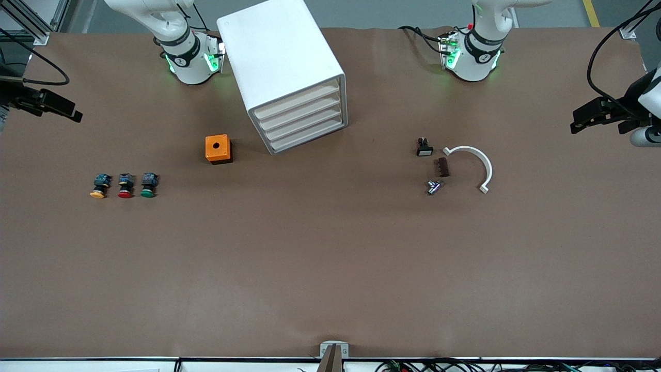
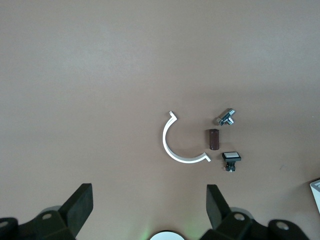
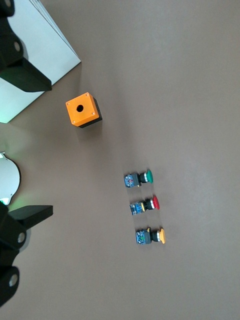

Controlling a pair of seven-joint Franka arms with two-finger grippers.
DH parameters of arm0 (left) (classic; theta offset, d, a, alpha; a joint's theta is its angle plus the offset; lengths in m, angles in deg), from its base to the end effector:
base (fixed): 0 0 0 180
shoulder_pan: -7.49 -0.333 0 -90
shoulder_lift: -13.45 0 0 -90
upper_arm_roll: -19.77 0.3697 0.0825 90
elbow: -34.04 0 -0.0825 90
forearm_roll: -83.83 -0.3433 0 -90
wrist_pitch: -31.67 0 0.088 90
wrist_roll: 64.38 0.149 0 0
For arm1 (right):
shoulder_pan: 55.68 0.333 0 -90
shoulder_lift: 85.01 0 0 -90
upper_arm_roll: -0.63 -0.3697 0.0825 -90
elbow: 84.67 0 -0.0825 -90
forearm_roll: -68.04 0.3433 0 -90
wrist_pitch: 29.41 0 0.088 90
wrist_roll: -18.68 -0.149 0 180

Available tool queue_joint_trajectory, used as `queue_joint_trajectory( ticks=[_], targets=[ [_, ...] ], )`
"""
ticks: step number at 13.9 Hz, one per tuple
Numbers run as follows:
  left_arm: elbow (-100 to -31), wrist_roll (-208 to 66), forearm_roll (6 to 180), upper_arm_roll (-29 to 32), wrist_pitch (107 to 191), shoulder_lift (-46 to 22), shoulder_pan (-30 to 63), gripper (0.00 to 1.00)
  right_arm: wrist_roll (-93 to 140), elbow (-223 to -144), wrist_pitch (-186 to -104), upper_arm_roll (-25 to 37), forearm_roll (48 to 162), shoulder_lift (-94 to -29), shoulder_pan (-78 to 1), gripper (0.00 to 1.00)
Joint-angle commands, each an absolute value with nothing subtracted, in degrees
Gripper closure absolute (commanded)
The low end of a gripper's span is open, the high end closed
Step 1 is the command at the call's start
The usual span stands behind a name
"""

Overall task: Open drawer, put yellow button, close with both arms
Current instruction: 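Reach the left gripper toward the front of the white drawer cabinet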

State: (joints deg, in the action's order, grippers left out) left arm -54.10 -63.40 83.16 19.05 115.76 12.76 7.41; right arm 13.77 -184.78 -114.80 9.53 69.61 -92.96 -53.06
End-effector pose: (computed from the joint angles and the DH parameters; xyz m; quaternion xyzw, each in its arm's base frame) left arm 0.5039 -0.0037 0.6354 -0.9990 0.0138 0.0414 0.0056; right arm 0.4442 -0.0501 0.6211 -0.9933 0.0956 0.0596 0.0250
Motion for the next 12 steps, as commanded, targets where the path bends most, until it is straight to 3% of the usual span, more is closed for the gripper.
queue_joint_trajectory(
  ticks=[1,6,12],
  targets=[
    [-52.8,-62.45,83.12,18.8,114.82,12.57,7.05,0.0,15.85,-184.96,-115.54,10.21,68.22,-93.97,-52.17,0.0],
    [-53.15,-63.06,82.51,18.97,114.81,11.17,7.05,0.0,16.4,-185.04,-115.9,10.21,68.22,-94.15,-52.17,0.0],
    [-52.54,-77.51,83.03,17.74,120.69,-3.31,11.7,0.0,18.86,-185.04,-116.6,10.3,68.13,-94.24,-52.25,0.0]
  ],
)
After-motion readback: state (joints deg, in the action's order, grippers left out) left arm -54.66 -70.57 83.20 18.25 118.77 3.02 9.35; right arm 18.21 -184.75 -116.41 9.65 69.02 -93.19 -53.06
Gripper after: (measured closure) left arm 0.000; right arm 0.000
